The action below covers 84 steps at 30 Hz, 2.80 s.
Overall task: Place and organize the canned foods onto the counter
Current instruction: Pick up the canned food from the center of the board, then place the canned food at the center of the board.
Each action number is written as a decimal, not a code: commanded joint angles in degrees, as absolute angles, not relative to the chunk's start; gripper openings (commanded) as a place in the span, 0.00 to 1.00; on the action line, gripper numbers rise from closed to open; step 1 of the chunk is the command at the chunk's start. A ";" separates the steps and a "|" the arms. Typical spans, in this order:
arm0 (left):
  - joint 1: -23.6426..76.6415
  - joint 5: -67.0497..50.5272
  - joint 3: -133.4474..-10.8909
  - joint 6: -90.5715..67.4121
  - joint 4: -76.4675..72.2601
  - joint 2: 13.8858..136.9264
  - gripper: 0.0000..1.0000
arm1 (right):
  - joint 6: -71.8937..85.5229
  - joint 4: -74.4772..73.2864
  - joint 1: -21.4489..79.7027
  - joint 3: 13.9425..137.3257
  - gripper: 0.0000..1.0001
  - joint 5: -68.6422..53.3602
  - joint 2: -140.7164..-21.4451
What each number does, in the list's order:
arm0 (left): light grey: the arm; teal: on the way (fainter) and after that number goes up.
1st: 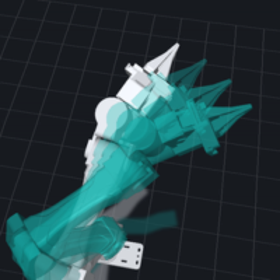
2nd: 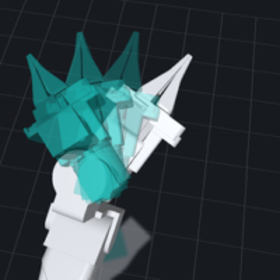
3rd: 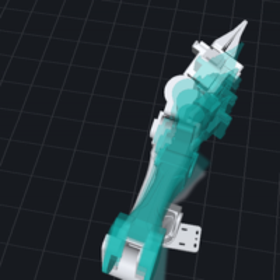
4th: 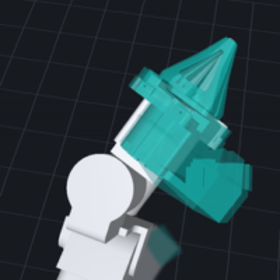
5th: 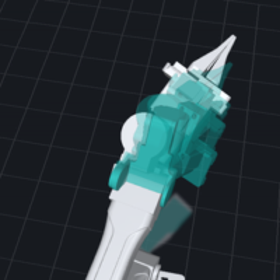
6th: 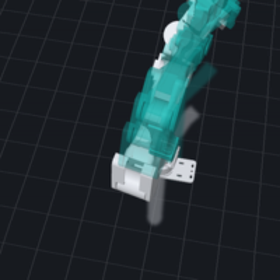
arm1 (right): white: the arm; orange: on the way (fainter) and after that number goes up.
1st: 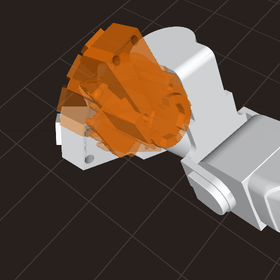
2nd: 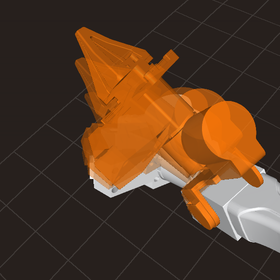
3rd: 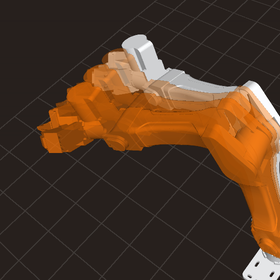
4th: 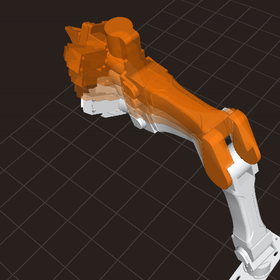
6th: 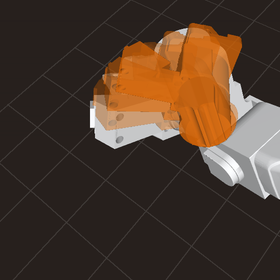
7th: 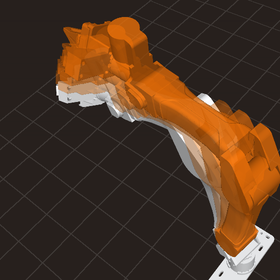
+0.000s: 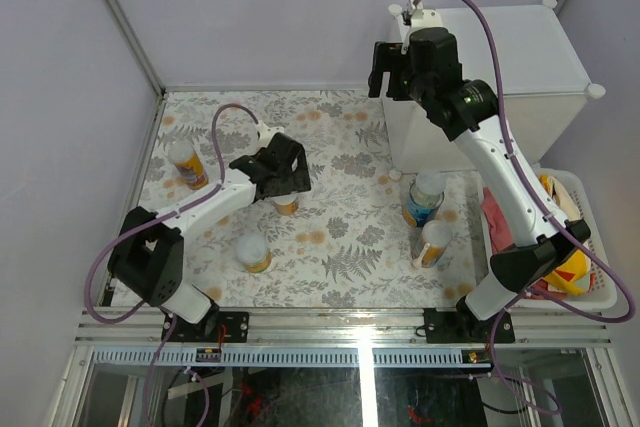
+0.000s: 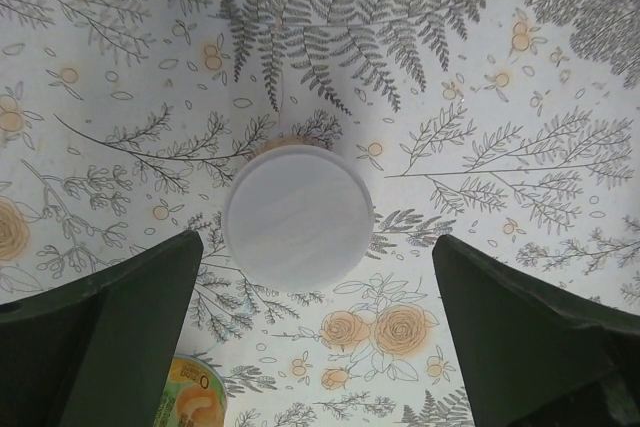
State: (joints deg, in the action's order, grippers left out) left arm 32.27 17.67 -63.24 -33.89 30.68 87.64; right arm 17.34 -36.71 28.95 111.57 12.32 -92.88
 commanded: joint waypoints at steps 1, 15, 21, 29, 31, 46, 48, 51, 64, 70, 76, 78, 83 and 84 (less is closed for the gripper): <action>31.79 14.33 -62.40 -34.54 29.97 90.00 1.00 | 16.95 -34.29 29.85 111.87 0.86 11.04 -92.46; 31.69 15.20 -60.10 -34.02 27.35 94.08 1.00 | 16.92 -34.44 29.95 112.04 0.85 10.81 -93.29; 31.72 15.54 -59.35 -32.77 25.62 94.46 0.94 | 17.00 -34.46 29.87 112.77 0.85 10.61 -93.95; 31.72 16.66 -58.66 -31.72 23.09 93.60 0.92 | 17.09 -34.63 29.97 113.57 0.85 10.43 -94.56; 31.71 16.81 -58.86 -31.20 22.67 93.61 0.93 | 17.12 -34.67 30.03 113.56 0.85 10.52 -94.62; 31.73 17.10 -58.28 -26.46 19.53 94.15 0.59 | 17.16 -34.67 30.68 114.29 0.84 10.85 -95.01; 31.73 16.08 -58.36 -25.83 19.80 94.36 0.49 | 17.14 -34.63 30.76 114.44 0.84 10.90 -95.02; 31.75 13.80 -57.92 -24.87 19.50 94.12 0.37 | 17.13 -34.73 30.89 114.73 0.84 10.82 -95.03; 43.93 4.96 -58.18 -14.44 16.96 87.95 0.17 | 16.51 -34.32 31.56 115.71 0.83 10.94 -96.30; 53.47 2.59 -60.60 -9.29 16.89 88.73 0.17 | 15.93 -34.66 31.55 116.68 0.84 12.59 -95.90; 61.63 1.70 -62.66 -6.92 15.17 91.04 0.18 | 14.93 -35.99 31.55 118.92 0.84 14.54 -95.77; 63.23 1.24 -63.52 -6.50 14.45 92.14 0.18 | 14.85 -36.46 31.55 119.26 0.84 15.66 -95.58; 66.78 1.39 -66.27 -4.55 14.24 96.29 0.18 | 14.50 -37.91 31.51 119.42 0.85 19.19 -93.97; 67.21 1.77 -66.95 -4.26 14.24 96.97 0.18 | 14.44 -38.41 31.43 119.47 0.85 19.94 -93.71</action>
